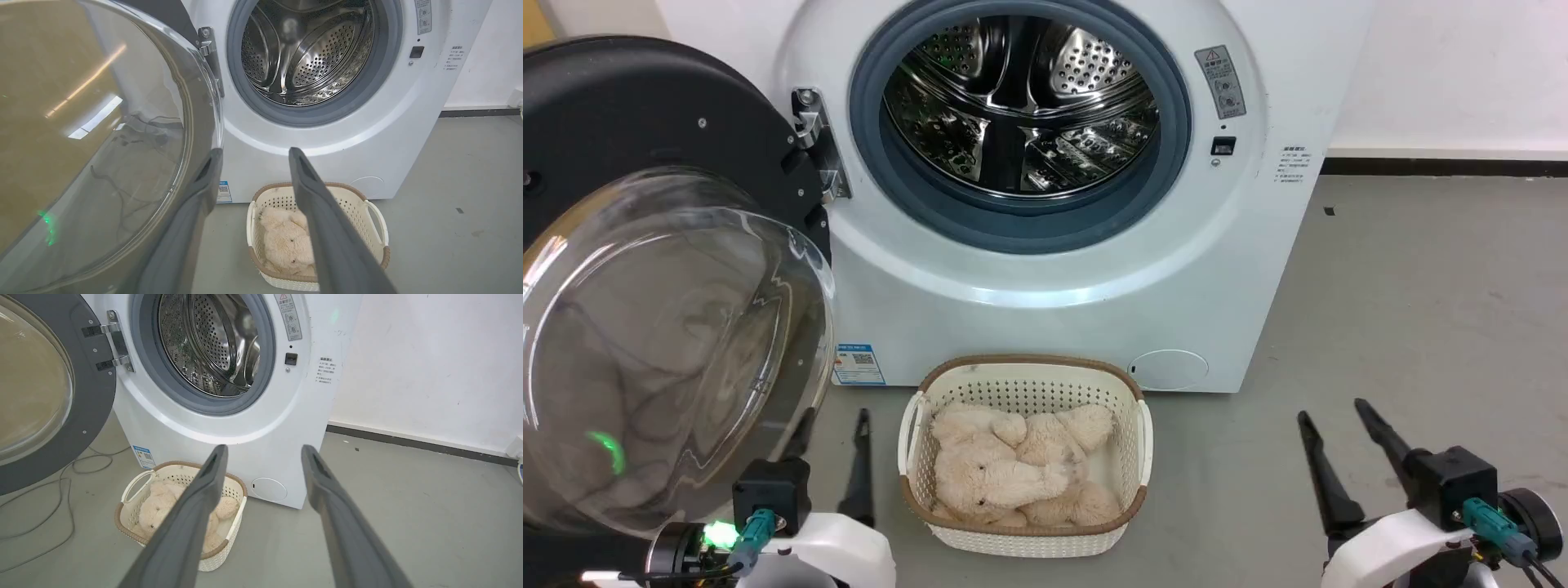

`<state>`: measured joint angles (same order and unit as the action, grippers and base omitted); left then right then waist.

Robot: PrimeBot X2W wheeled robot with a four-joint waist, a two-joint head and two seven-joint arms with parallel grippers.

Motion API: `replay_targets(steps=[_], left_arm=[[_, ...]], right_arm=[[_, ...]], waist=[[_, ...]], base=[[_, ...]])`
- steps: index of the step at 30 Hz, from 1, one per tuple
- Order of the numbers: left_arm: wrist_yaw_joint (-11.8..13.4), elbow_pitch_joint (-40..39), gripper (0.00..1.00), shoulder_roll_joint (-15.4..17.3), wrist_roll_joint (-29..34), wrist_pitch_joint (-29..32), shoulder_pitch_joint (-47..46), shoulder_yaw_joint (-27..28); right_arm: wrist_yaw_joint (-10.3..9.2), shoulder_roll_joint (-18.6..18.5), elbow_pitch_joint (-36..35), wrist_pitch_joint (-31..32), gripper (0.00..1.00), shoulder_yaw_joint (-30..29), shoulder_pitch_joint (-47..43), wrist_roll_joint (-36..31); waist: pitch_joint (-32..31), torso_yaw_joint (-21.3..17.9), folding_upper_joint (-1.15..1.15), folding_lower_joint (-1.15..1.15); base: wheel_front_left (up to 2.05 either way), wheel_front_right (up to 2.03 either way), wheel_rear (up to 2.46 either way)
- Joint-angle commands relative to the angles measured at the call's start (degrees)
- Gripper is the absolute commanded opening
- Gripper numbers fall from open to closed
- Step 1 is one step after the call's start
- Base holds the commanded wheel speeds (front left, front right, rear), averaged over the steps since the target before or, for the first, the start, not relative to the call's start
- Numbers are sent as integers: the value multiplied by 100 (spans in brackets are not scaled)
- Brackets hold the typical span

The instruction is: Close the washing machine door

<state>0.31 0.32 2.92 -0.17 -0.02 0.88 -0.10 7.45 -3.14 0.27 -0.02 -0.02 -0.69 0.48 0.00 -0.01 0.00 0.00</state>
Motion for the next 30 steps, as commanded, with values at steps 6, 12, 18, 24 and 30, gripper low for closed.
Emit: replay_targets(steps=[6, 12, 18, 24, 30], left_arm=[[4, 16, 100, 0, -54, -85, 1, -17], [10, 24, 100, 0, -101, -157, 6, -35], [18, 28, 100, -1, -142, -229, 13, -50], [28, 25, 100, -1, -179, -301, 24, -57], [45, 21, 100, -1, -217, -372, 44, -65]], right_arm=[[0, 1, 27, -85, 100, -23, -7, 78], [0, 3, 26, -157, 100, -30, -12, 123], [1, 4, 9, -229, 100, -30, -25, 167], [1, 5, -7, -301, 100, -21, -41, 198], [1, 6, -6, -372, 100, -2, -61, 249]], waist=[[0, 3, 0, 0], [0, 28, 0, 0], [-6, 88, 0, 0], [-23, 197, 0, 0], [-44, 353, 0, 0]], base=[[0, 0, 0], [0, 0, 0], [0, 0, 0], [0, 0, 0], [0, 0, 0]])
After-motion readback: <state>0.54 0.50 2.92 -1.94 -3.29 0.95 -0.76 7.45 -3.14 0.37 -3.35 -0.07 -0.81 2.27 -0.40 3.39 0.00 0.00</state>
